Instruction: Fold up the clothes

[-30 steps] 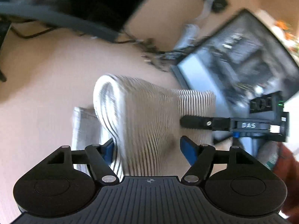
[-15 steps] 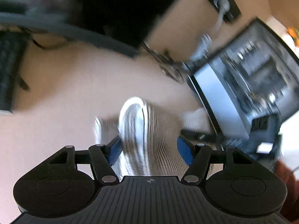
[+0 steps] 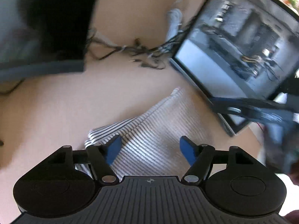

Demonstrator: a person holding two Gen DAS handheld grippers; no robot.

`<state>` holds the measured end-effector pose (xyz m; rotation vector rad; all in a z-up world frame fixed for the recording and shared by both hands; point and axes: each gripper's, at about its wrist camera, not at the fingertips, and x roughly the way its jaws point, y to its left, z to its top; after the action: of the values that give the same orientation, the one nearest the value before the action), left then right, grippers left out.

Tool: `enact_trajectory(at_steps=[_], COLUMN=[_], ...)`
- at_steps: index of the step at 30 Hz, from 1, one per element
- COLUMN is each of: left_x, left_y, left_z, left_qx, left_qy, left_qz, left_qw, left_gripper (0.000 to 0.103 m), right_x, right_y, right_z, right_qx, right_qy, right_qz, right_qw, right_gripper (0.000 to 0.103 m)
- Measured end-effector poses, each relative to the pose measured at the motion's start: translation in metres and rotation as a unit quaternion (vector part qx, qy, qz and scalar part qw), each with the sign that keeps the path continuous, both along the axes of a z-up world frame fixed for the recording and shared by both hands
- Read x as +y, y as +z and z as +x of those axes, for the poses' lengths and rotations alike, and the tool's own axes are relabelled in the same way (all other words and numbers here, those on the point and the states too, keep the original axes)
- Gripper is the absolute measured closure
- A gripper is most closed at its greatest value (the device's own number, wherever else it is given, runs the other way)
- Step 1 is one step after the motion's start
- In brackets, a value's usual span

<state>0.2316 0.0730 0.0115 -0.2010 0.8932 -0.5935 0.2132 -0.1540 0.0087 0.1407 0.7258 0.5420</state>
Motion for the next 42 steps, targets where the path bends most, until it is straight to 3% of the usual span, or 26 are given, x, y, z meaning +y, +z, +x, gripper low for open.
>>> enact_trajectory(at_steps=[6, 11, 13, 14, 16, 19, 22, 26, 30, 33, 34, 37, 42], left_x=[0.012, 0.001, 0.000, 0.001, 0.002, -0.002, -0.005, -0.009, -0.017, -0.023, -0.023, -0.023, -0.016], left_y=[-0.006, -0.005, -0.005, -0.005, -0.004, -0.002, -0.001, 0.000, 0.000, 0.000, 0.000, 0.000, 0.001], left_z=[0.011, 0.014, 0.016, 0.016, 0.018, 0.020, 0.022, 0.025, 0.026, 0.027, 0.027, 0.031, 0.037], left_qx=[0.006, 0.003, 0.003, 0.003, 0.009, 0.015, 0.018, 0.027, 0.029, 0.033, 0.034, 0.043, 0.062], left_qy=[-0.008, -0.014, -0.009, -0.005, -0.001, -0.004, -0.005, -0.008, -0.017, -0.016, -0.014, -0.006, 0.013], left_qz=[-0.018, 0.001, 0.011, 0.016, 0.020, 0.035, 0.048, 0.053, 0.068, 0.081, 0.087, 0.096, 0.084], left_qw=[0.9998, 0.9999, 0.9999, 0.9998, 0.9998, 0.9993, 0.9987, 0.9982, 0.9971, 0.9961, 0.9956, 0.9945, 0.9944], left_gripper=[0.030, 0.029, 0.029, 0.029, 0.029, 0.029, 0.028, 0.023, 0.015, 0.012, 0.011, 0.009, 0.009], right_x=[-0.018, 0.001, 0.019, 0.031, 0.037, 0.032, 0.008, -0.023, -0.004, 0.008, 0.012, 0.017, -0.006], right_y=[-0.037, -0.051, -0.047, -0.046, -0.046, -0.051, -0.067, -0.068, -0.060, -0.077, -0.081, -0.079, -0.070], right_z=[-0.037, -0.031, -0.033, -0.039, -0.048, -0.058, -0.057, -0.061, -0.062, -0.052, -0.048, -0.056, -0.065], right_qx=[0.047, 0.055, 0.041, 0.025, 0.012, 0.017, 0.049, 0.057, 0.004, 0.024, 0.029, 0.027, 0.043], right_qy=[-0.032, -0.007, 0.019, 0.037, 0.046, 0.047, 0.012, 0.034, 0.085, 0.109, 0.113, 0.123, 0.095], right_qz=[-0.013, 0.037, 0.023, 0.001, -0.019, -0.026, -0.033, 0.075, 0.061, 0.081, 0.090, 0.122, 0.177], right_qw=[0.998, 0.998, 0.999, 0.999, 0.999, 0.998, 0.998, 0.995, 0.994, 0.990, 0.989, 0.984, 0.979], right_gripper=[0.074, 0.074, 0.081, 0.092, 0.102, 0.103, 0.103, 0.094, 0.079, 0.077, 0.077, 0.091, 0.103])
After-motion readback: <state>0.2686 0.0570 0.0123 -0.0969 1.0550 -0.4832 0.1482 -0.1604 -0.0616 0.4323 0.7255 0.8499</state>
